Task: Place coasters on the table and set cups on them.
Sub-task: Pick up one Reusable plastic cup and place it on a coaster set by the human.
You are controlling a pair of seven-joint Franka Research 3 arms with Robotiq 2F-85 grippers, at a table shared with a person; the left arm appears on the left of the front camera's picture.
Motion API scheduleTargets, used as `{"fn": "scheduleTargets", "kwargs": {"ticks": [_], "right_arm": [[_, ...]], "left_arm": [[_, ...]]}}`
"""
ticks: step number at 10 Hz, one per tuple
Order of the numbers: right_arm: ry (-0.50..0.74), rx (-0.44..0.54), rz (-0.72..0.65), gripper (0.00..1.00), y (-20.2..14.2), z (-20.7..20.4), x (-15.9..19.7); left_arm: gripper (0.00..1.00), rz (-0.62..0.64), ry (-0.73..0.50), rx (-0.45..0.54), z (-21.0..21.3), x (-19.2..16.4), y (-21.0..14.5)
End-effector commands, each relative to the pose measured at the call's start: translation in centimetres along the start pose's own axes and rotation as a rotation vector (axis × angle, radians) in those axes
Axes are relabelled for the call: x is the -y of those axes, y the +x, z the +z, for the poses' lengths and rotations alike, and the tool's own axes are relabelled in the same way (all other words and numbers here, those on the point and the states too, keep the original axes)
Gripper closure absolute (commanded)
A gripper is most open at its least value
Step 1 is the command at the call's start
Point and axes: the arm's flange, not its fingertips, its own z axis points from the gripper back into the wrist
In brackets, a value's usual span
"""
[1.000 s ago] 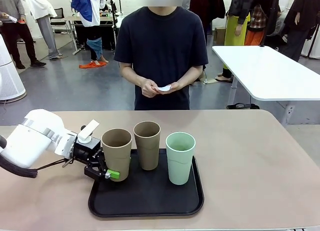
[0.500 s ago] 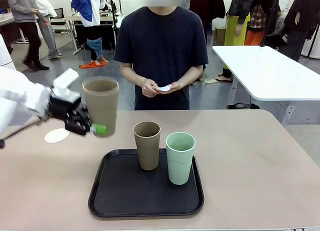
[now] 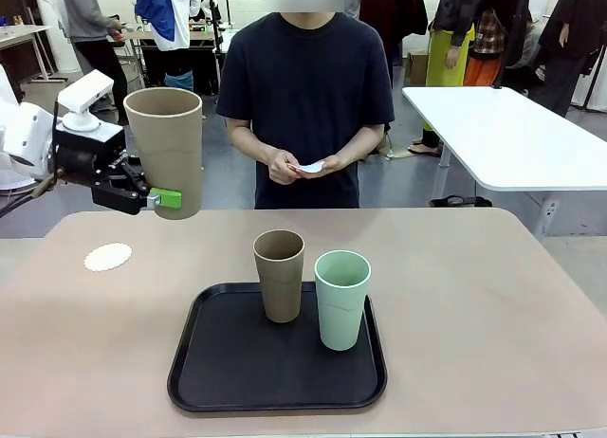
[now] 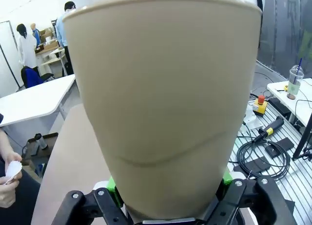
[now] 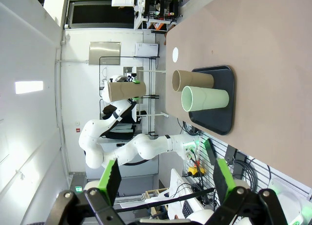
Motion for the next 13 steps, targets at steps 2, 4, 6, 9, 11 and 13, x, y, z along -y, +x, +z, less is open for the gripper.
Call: {"fn": "scheduleTargets", "kwargs": {"ticks": [2,4,6,9,11,13], "right_arm": [[0.001,0.005,0.012,0.0,0.1,0.0,0.1],[0.001,0.005,0.012,0.0,0.1,0.0,0.1],[0.001,0.005,0.012,0.0,0.1,0.0,0.1],[0.001,0.005,0.012,0.0,0.1,0.0,0.1],[0.001,0.005,0.012,0.0,0.1,0.0,0.1],[0.001,0.005,0.012,0.0,0.1,0.0,0.1]], "left_arm": [[0.78,-0.009,0.007,-0.003,0.1,-0.1,0.7],[0.78,-0.009,0.007,-0.003,0.1,-0.1,0.7],[0.78,-0.009,0.007,-0.003,0.1,-0.1,0.7],[0.78,-0.009,0.007,-0.003,0.1,-0.1,0.7],[0.21,-0.006,0.002,-0.002,0.1,-0.1,0.3],[0.21,0.021,-0.013,0.041,7.2,-3.4,-4.7]]}}
